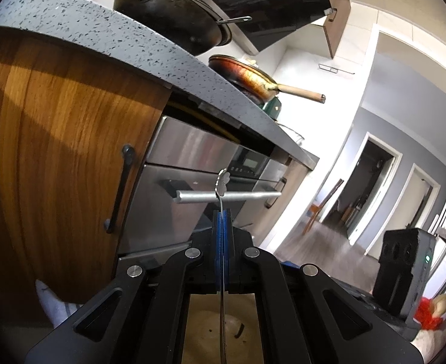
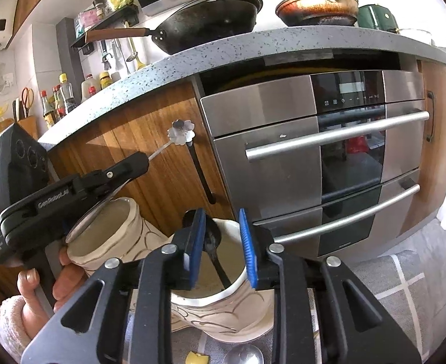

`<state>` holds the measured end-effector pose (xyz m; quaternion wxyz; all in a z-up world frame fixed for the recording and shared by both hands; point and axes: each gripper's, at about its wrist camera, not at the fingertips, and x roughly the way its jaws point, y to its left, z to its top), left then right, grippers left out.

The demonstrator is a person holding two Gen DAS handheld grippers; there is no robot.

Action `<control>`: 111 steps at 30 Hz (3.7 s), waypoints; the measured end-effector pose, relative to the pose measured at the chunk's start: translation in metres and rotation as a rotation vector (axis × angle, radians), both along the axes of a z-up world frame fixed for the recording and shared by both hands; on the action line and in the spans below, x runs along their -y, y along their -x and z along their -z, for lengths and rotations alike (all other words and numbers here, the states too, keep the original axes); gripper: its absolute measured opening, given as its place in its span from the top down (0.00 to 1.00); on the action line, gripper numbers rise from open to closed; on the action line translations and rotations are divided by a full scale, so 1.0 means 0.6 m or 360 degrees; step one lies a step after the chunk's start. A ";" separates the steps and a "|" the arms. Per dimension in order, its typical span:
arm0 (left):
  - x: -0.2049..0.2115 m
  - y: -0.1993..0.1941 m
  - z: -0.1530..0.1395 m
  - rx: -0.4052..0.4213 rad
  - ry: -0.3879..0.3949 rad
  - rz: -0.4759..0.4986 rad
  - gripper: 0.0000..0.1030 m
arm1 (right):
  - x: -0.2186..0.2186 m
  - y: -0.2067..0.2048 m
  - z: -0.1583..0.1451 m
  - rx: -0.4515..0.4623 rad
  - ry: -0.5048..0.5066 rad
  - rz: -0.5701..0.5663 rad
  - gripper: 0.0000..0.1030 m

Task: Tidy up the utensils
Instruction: 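Open the right tool dropping the black spoon in while the left tool releases the slotted spoon, then withdraw both open tools from the holder back over the cloth, then close the right tool on the green-handled yellow spatula and lift it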

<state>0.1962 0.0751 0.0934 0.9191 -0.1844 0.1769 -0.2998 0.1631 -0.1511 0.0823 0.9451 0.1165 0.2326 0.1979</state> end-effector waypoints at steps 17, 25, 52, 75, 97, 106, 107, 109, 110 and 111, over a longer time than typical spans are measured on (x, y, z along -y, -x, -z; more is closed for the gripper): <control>-0.028 0.017 -0.009 0.0058 0.0193 0.0287 0.98 | 0.004 -0.111 -0.072 -0.0035 -0.0562 -0.0441 0.73; -0.040 0.001 0.000 -0.0004 0.0292 0.0352 0.97 | 0.003 -0.102 -0.082 0.0014 -0.0565 -0.0468 0.97; -0.045 0.048 -0.041 -0.0083 -0.0440 -0.0404 0.52 | -0.087 0.016 -0.113 0.0302 0.0189 -0.0163 0.97; 0.010 0.206 -0.078 -0.0129 -0.0816 -0.0438 0.27 | 0.012 0.112 -0.103 -0.0036 -0.0075 -0.0158 0.62; 0.079 0.248 0.108 -0.0540 -0.0865 -0.0363 0.27 | 0.040 0.207 0.104 -0.0423 0.0190 -0.0069 0.57; 0.036 0.241 0.112 -0.0572 -0.0771 -0.0488 0.27 | -0.049 0.198 0.134 -0.0460 0.0371 -0.0207 0.65; 0.036 0.238 0.112 -0.0578 -0.0767 -0.0487 0.27 | -0.058 0.192 0.138 -0.0479 0.0397 -0.0208 0.66; 0.033 0.234 0.115 -0.0592 -0.0758 -0.0476 0.27 | -0.082 0.174 0.148 -0.0521 0.0476 -0.0189 0.70; 0.031 0.232 0.116 -0.0595 -0.0756 -0.0474 0.27 | -0.090 0.168 0.153 -0.0534 0.0494 -0.0183 0.71; 0.030 0.231 0.116 -0.0596 -0.0753 -0.0471 0.27 | -0.098 0.164 0.158 -0.0545 0.0507 -0.0183 0.71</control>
